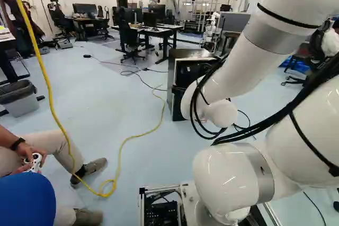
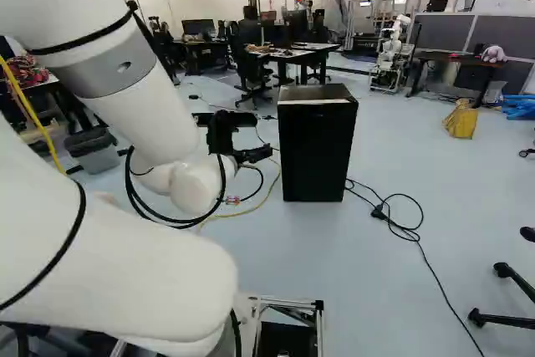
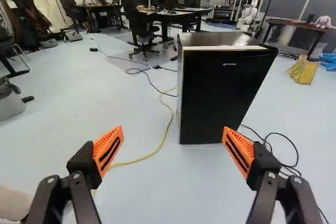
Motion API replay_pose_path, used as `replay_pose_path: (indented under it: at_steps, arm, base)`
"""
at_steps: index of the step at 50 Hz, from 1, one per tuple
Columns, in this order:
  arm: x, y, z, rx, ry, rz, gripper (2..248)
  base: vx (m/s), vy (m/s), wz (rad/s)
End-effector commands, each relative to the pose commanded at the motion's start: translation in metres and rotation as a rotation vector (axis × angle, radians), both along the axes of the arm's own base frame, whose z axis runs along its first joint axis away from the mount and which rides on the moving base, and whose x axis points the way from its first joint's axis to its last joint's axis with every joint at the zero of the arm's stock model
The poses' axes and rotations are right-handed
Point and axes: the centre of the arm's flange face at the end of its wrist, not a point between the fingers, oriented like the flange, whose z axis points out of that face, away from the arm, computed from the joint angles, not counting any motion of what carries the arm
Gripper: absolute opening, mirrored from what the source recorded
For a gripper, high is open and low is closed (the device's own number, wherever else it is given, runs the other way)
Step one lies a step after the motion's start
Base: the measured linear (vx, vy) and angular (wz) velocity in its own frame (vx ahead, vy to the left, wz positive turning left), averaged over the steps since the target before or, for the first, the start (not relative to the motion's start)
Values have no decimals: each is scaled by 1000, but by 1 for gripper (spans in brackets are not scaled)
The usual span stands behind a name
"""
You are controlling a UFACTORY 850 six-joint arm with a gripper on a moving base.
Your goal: Grab a drink from the fridge
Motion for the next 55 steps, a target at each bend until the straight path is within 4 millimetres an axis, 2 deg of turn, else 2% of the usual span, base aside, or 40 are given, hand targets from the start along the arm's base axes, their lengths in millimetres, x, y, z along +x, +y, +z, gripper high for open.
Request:
replay_pose_path:
  at_steps: [24,55]
  arm:
    - [0,0,0,0,0,0,247]
    - [0,0,0,0,0,0,247]
  base:
    - [20,0,-1]
    - [83,0,-2]
